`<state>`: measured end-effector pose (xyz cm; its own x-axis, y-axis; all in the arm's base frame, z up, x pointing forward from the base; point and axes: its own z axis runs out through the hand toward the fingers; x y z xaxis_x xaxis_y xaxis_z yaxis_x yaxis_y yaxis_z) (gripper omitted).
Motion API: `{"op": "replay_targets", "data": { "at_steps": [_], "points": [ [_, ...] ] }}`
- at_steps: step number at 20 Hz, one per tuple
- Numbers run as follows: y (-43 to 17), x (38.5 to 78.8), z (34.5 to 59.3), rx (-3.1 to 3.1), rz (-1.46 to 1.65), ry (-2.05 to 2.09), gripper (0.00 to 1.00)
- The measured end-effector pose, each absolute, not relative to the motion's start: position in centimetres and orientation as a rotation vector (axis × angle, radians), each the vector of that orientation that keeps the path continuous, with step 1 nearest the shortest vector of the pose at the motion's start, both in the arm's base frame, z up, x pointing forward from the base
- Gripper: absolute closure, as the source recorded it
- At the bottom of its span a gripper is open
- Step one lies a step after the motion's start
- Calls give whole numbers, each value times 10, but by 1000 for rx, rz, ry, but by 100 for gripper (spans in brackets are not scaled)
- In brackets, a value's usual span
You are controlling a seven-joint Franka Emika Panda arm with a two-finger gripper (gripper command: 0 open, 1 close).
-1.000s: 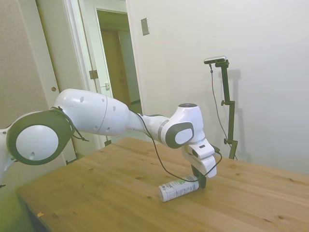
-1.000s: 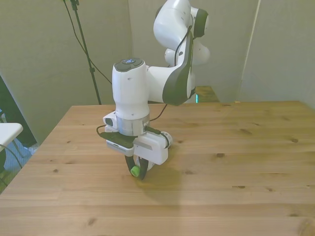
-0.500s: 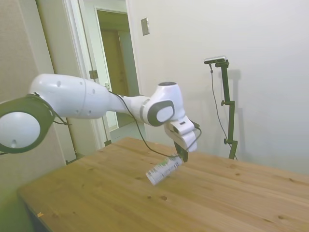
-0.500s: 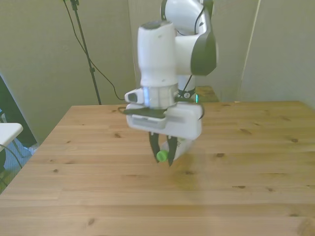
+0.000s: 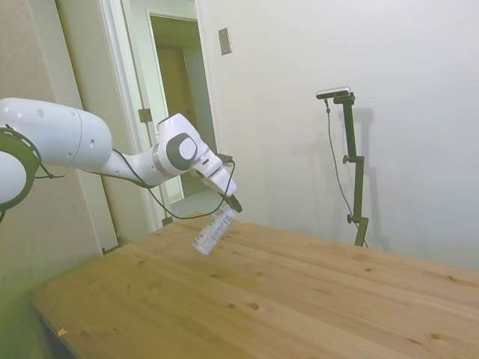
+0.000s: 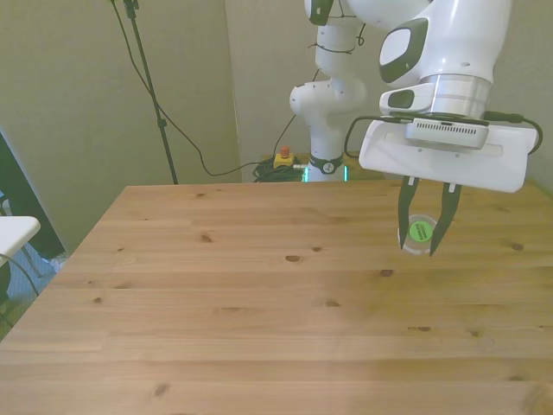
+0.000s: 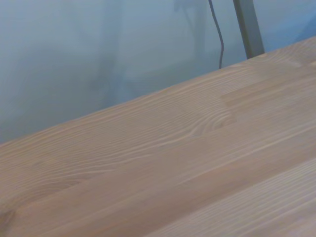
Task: Stand the water bottle
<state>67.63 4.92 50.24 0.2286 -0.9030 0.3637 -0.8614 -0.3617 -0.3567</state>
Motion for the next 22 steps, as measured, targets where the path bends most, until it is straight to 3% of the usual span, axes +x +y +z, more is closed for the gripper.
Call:
{"op": "replay_targets", "data": {
  "at_steps": [10, 17, 22],
  "points": [
    [29, 694, 488, -2144, -1394, 1810, 100],
    [37, 705, 455, -1905, -1823, 1796, 100],
    [45, 709, 433, -1841, -1895, 1817, 100]
  ]
}}
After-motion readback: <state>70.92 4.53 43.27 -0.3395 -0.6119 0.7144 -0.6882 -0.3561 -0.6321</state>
